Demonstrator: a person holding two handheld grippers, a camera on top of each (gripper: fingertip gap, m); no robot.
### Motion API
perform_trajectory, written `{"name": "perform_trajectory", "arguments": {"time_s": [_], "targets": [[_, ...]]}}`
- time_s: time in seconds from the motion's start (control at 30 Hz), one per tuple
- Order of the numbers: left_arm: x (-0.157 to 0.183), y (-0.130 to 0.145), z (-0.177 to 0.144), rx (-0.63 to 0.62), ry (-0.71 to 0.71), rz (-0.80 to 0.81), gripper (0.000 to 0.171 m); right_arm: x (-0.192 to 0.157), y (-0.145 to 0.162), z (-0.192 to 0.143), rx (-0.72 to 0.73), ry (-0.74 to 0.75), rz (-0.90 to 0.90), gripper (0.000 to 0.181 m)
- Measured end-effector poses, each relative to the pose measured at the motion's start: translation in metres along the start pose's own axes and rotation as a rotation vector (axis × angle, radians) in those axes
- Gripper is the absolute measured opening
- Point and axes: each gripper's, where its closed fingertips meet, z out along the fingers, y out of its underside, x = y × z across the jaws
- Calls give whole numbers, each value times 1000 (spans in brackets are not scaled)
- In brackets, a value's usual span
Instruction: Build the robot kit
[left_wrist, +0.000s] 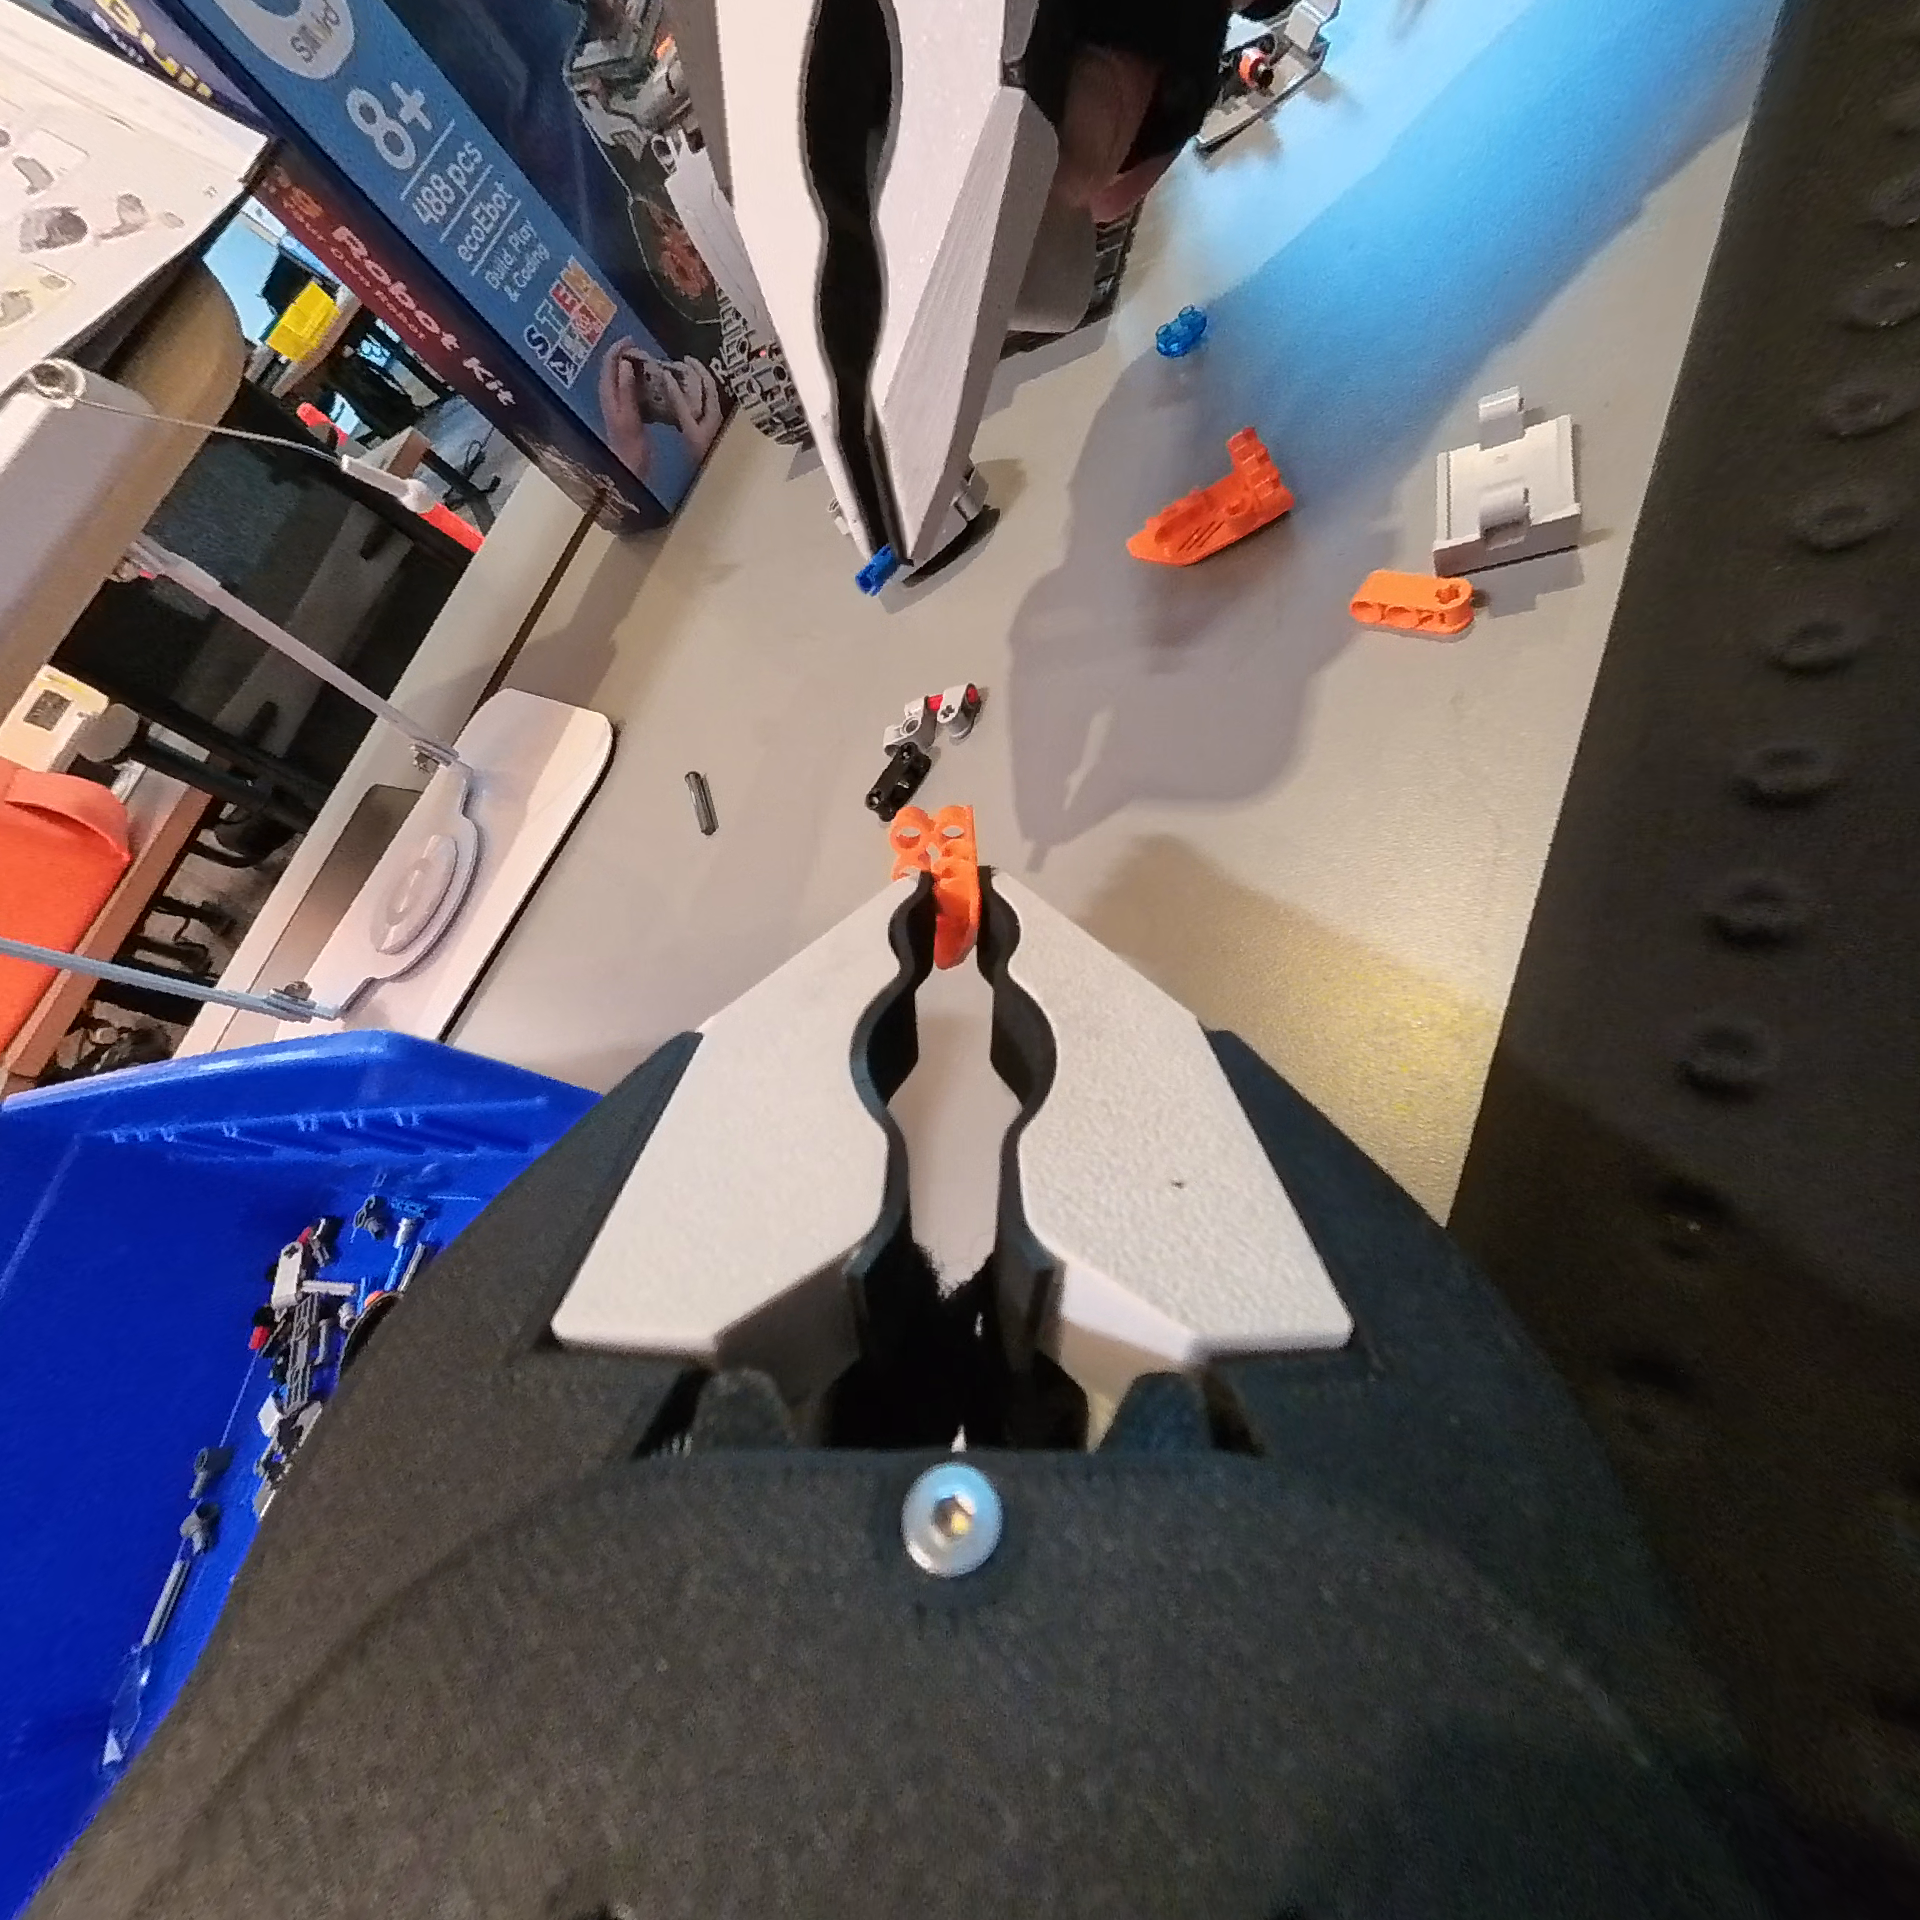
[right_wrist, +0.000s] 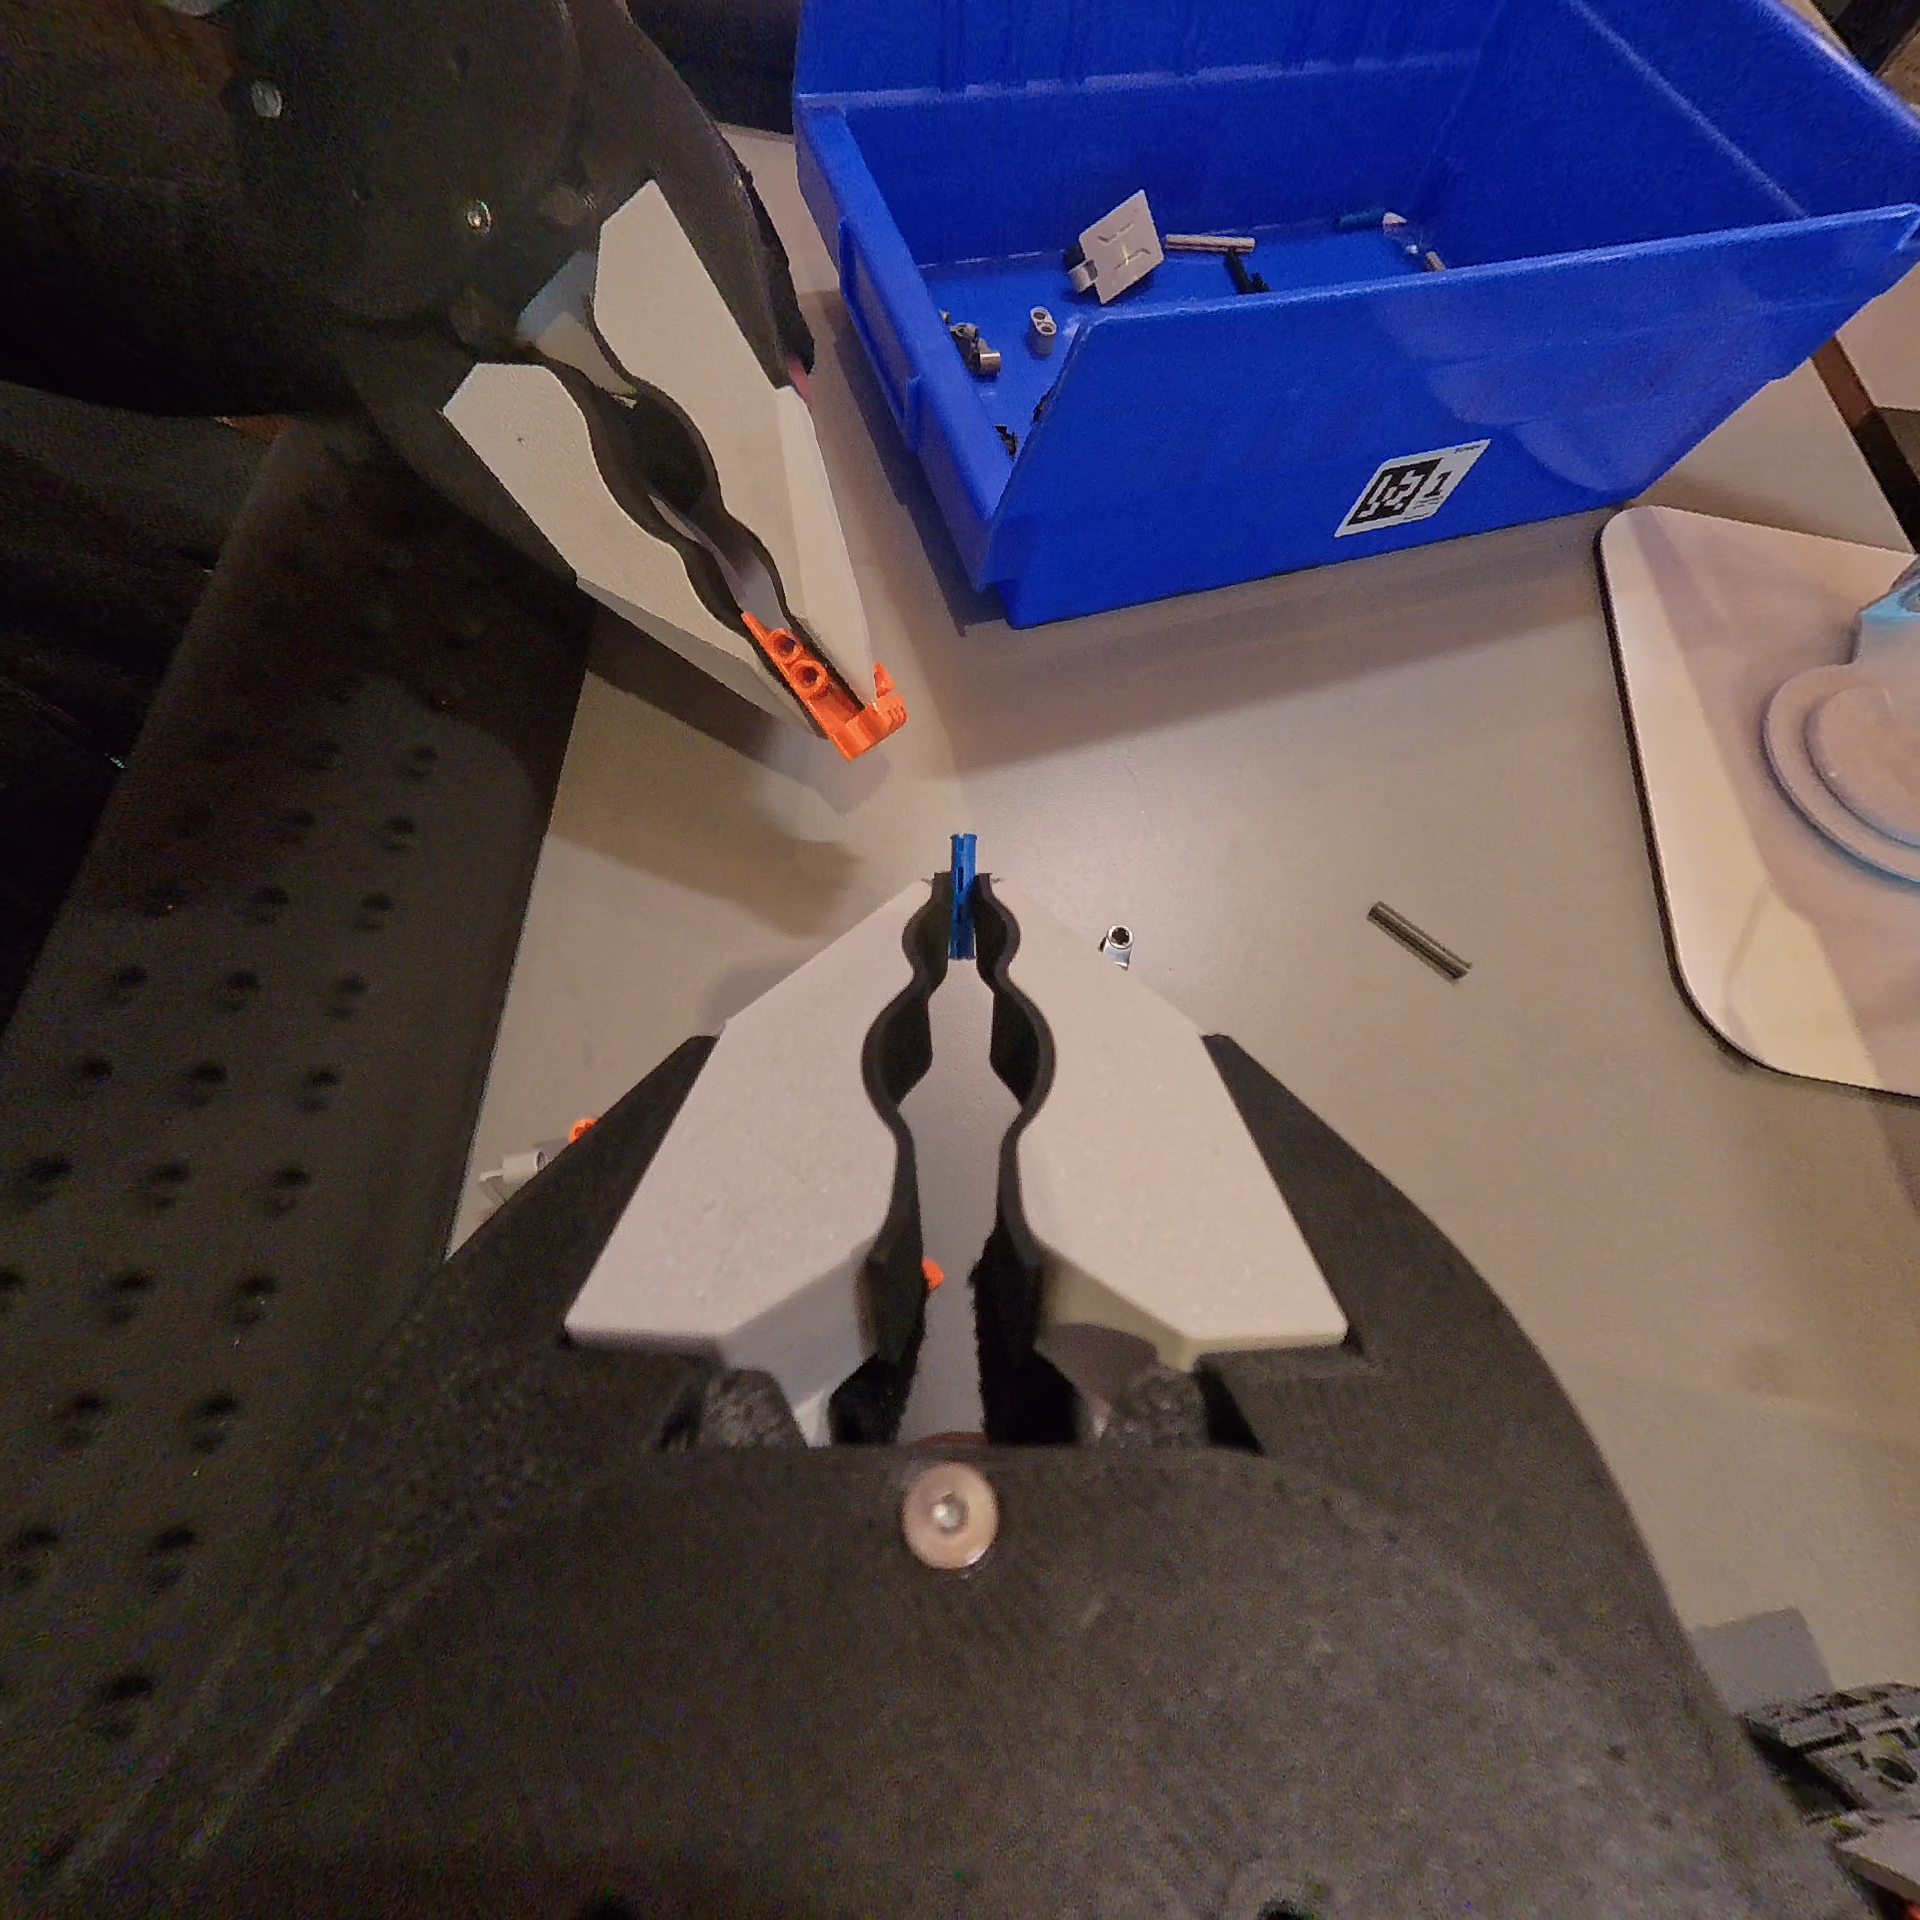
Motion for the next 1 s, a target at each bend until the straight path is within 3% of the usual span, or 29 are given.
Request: {"name": "perform_trajectory", "arguments": {"time_s": [1.0], "targets": [[-4, -9, -6, 73, 26, -96, 4, -2, -1, 2, 8, -6, 3, 1]]}}
